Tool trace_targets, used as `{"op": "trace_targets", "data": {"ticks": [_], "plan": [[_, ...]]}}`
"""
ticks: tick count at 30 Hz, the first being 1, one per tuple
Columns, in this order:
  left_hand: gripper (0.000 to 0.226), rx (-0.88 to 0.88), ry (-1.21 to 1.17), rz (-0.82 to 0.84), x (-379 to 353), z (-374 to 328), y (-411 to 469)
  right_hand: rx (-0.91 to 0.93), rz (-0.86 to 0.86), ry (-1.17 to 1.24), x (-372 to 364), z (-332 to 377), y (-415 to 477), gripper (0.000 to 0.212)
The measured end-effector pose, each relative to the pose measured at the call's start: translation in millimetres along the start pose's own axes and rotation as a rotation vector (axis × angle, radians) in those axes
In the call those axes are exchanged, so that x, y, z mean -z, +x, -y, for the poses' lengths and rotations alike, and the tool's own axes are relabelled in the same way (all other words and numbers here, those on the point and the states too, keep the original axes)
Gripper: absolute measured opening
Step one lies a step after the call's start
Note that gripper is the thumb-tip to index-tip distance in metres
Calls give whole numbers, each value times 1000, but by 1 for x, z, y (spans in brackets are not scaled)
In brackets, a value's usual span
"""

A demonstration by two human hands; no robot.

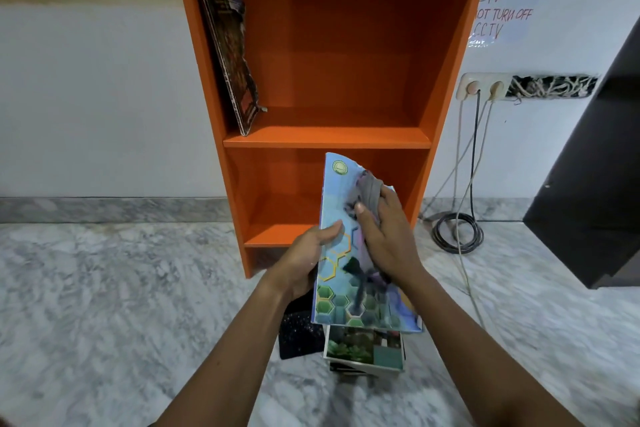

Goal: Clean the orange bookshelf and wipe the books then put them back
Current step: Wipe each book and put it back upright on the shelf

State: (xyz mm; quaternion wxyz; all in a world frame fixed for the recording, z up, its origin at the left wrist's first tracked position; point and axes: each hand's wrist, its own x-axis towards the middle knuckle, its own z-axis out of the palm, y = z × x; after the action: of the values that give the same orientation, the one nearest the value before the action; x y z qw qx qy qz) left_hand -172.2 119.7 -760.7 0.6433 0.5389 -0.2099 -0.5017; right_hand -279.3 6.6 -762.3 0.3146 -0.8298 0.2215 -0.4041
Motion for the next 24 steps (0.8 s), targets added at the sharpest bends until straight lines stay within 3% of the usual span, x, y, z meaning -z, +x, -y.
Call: {"op": "trace_targets", "data": {"ticks": [2, 3, 5, 6, 8, 9, 10, 11, 13, 15, 17, 19, 21, 22, 24], "plan": [[96, -23, -11, 51, 3, 1, 2, -181, -18, 119, 2, -22, 11, 34], [102, -46, -16, 69, 4, -2, 0, -311, 7, 223, 2, -37, 15, 46], [81, -83, -8, 73, -1, -13, -8, -568, 82, 395, -3, -65, 11, 90], [65, -100, -26, 62, -1, -18, -10, -637, 144, 477, -3, -72, 2, 95], [48, -143, -60, 23, 9, -25, -7, -678, 203, 599, -4, -74, -14, 73], [47, -146, -61, 5, 12, -28, -8, -690, 206, 609, -3, -75, -19, 73], [54, -157, -45, -18, 15, -31, -9, -642, 271, 620, 1, -73, -22, 83], [59, -173, -17, -44, 20, -32, -7, -667, 298, 777, 1, -72, -15, 90], [41, -219, 78, -109, 25, -35, -10, -719, 357, 1018, 15, -46, -8, 94], [26, -279, 217, -175, 29, -33, -12, -616, 295, 895, 22, -25, -4, 95], [34, -282, 369, -218, 34, -27, -11, -797, 213, 966, 19, -24, 6, 54], [40, -233, 528, -210, 41, -20, -12, -863, 221, 969, 13, -19, 14, 42], [37, -133, 560, -145, 52, -15, -10, -825, 118, 879, 13, -14, 23, 19], [36, -108, 539, -126, 54, -14, -11, -796, 71, 729, 15, -11, 27, 14], [35, -122, 494, -122, 60, -13, -11, -754, 41, 416, 17, -13, 32, 37]]}}
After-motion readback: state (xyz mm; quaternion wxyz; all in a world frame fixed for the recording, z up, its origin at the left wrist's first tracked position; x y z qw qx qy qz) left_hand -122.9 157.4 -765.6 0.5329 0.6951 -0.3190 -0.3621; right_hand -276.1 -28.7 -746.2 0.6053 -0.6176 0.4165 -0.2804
